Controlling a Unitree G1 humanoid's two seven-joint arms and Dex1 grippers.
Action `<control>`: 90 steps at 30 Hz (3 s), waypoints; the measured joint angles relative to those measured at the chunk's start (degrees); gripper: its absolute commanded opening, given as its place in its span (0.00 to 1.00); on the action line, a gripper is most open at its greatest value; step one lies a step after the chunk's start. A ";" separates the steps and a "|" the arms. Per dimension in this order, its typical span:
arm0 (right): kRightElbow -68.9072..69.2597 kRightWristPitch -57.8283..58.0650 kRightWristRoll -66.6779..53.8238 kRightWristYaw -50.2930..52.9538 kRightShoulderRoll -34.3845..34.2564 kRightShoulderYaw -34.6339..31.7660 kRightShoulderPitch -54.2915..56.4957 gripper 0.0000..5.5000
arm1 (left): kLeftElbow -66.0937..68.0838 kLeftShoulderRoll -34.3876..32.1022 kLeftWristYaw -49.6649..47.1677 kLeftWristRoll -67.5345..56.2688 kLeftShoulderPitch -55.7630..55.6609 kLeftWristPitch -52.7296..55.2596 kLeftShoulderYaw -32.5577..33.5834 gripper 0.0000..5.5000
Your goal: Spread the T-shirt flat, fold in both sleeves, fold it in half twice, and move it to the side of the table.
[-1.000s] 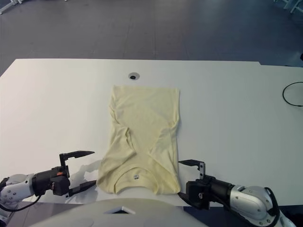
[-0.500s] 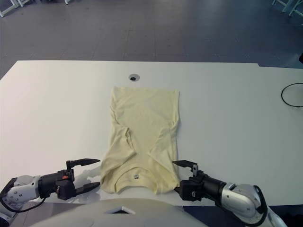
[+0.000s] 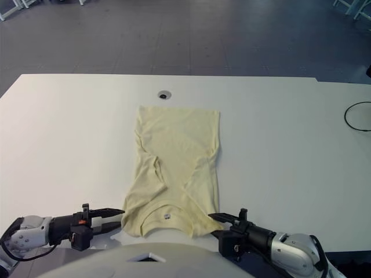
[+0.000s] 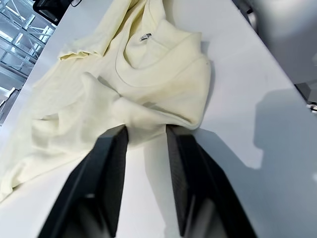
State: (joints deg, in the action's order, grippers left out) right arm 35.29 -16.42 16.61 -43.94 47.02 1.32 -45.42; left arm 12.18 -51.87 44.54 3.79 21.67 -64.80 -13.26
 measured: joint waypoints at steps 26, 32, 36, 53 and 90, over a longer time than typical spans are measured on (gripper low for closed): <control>-1.36 2.82 -0.12 0.39 -0.02 -0.74 1.25 0.00 | -0.18 0.79 -9.51 11.31 -3.40 -5.08 -0.19 0.49; -1.36 3.07 -0.31 -0.27 -0.02 -0.64 1.24 0.00 | -0.54 1.18 -14.59 18.32 -5.95 -6.43 2.92 0.64; -1.34 3.15 -0.30 -0.36 -0.02 -0.62 1.12 0.00 | -0.21 1.17 -16.99 20.21 -7.09 -6.90 3.76 0.74; -1.32 3.85 -0.35 -0.31 -0.08 -0.62 1.14 0.00 | -0.27 -1.14 -16.63 20.27 -10.30 -8.74 -6.84 0.35; 3.31 5.58 -25.32 -14.54 7.50 -10.98 2.67 0.00 | -15.42 -14.32 -10.26 2.16 -0.86 5.05 -10.63 0.00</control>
State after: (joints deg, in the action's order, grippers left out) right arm 38.60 -10.84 -8.71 -58.47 54.52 -9.65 -42.75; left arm -3.24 -66.20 34.28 5.95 20.81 -59.75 -23.89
